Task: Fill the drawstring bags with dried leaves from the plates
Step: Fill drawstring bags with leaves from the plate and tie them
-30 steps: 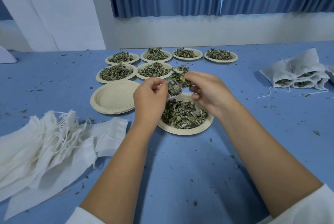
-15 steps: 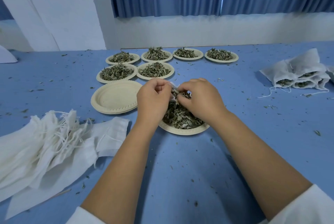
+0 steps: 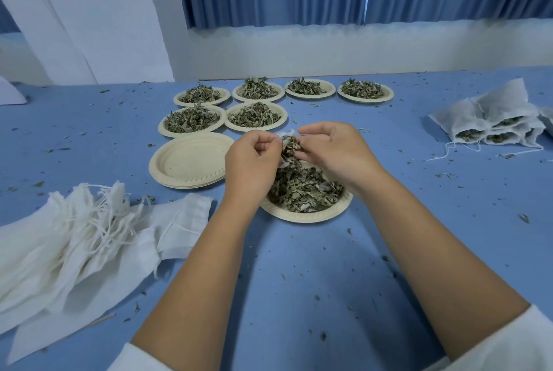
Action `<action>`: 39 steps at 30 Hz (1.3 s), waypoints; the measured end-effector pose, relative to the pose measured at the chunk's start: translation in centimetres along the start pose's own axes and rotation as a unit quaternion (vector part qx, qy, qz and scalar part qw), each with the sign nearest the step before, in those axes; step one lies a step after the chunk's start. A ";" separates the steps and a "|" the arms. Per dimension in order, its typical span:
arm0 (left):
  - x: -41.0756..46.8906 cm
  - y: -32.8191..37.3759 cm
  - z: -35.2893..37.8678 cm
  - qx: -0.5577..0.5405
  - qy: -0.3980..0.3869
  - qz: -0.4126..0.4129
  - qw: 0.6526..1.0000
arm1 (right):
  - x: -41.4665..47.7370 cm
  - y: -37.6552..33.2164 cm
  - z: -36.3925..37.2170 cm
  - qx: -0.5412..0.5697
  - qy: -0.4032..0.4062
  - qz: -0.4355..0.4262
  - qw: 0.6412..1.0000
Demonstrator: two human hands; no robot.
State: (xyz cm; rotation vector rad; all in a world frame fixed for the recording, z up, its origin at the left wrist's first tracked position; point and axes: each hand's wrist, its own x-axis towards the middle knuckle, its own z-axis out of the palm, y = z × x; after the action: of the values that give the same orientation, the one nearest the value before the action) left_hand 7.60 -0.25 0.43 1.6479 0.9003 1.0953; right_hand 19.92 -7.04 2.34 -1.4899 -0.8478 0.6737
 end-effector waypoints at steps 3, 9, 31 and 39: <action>-0.1 0.1 0.1 -0.010 -0.003 0.001 1.000 | -0.1 0.4 0.3 -0.003 0.021 -0.037 0.999; -0.2 0.3 0.0 -0.010 -0.019 0.015 1.000 | -0.2 1.2 0.7 -0.207 0.062 -0.159 0.963; -0.2 0.6 -0.2 -0.071 -0.039 0.002 0.997 | 0.0 1.1 0.7 0.026 0.038 0.051 0.998; -0.5 1.0 -0.5 -0.034 -0.130 0.055 0.989 | -0.2 1.4 0.8 -0.071 0.017 0.014 0.997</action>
State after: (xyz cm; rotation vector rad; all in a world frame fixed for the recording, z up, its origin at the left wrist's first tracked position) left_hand 7.02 -0.84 1.37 1.7514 0.6025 0.9462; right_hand 19.35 -6.76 0.82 -1.6385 -0.8643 0.6172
